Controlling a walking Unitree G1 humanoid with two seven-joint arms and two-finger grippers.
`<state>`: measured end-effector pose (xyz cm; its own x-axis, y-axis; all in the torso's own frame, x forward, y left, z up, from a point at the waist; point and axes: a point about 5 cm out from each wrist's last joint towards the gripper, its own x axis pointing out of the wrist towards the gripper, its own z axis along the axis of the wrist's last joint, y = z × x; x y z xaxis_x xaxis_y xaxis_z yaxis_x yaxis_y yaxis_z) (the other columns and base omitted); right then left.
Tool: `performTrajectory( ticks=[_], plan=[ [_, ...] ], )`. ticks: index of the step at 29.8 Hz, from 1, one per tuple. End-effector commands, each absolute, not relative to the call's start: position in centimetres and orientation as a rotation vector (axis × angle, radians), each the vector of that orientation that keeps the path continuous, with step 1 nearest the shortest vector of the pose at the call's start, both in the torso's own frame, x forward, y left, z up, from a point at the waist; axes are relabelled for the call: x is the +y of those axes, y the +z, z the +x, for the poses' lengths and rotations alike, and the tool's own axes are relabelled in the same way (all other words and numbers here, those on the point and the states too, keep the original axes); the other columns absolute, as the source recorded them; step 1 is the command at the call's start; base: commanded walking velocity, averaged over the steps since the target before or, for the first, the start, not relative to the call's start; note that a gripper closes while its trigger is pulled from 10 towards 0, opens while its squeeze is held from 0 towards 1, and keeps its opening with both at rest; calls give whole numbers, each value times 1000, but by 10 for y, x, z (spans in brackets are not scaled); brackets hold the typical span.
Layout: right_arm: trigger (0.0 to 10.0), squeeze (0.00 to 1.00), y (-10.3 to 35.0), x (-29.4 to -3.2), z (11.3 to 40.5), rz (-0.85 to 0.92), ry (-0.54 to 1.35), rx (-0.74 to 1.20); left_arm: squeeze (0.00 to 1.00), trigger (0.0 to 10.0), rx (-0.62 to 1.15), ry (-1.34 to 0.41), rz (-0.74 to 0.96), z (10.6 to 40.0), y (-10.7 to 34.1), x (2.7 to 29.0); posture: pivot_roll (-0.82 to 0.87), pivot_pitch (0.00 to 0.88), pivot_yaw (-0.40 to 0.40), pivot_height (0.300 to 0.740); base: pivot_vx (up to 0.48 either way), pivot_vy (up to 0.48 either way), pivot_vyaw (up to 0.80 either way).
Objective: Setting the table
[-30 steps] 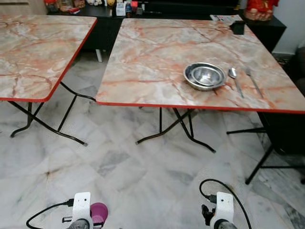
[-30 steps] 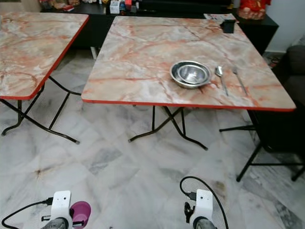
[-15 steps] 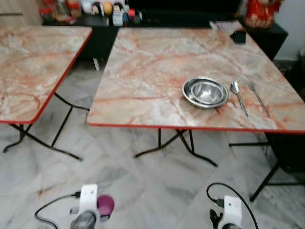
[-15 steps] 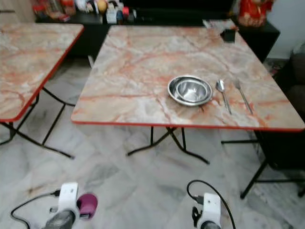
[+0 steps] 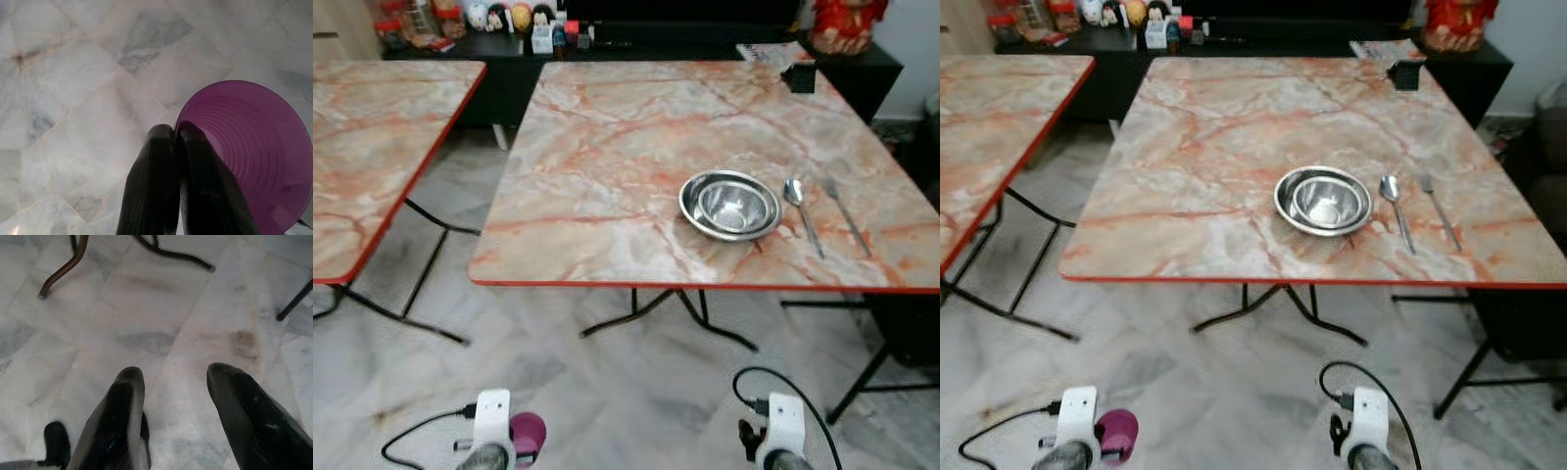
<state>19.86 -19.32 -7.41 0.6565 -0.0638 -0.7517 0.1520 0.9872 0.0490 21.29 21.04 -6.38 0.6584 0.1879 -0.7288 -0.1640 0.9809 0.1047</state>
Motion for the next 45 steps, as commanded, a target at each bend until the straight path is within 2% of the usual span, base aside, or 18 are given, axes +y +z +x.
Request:
performTrajectory(
  ticks=[1, 24, 31, 36, 39, 41, 42, 45],
  plan=[
    [10000, 0, -78, -190, 193, 118, -116, 871, 0, 10000, 852, 214, 51, 205, -68, 214, -2, 138, -34, 740, 0, 0, 0],
    [10000, 0, -78, -190, 193, 107, -108, 879, 0, 10000, 851, 218, 57, 205, -67, 216, -2, 137, -39, 740, 0, -416, 0],
    [10000, 0, -78, -191, 193, 103, -107, 878, 0, 10000, 795, 264, 44, 212, -60, 227, 3, 139, -43, 740, 0, 0, 0],
    [10000, 0, -78, -190, 193, 101, -104, 878, 0, 10000, 734, 382, 58, 214, -51, 249, 9, 140, -45, 740, 0, 0, 0],
    [10000, 0, -78, -190, 193, 100, -101, 879, 0, 10000, 714, 440, 140, 216, -45, 262, 11, 139, -47, 740, 0, 0, 0],
    [10000, 0, -77, -190, 194, 100, -100, 878, 0, 10000, 666, 544, 150, 219, -36, 277, 16, 140, -50, 740, 0, 0, 0],
    [10000, 0, -77, -190, 194, 97, -96, 878, 0, 10000, 580, 713, 186, 223, -18, 302, 16, 140, -50, 740, 0, 0, 0],
    [10000, 0, -77, -190, 195, 94, -94, 878, 0, 10000, 506, 804, 236, 228, -2, 317, 26, 140, -57, 740, 0, 0, 0]
  ],
)
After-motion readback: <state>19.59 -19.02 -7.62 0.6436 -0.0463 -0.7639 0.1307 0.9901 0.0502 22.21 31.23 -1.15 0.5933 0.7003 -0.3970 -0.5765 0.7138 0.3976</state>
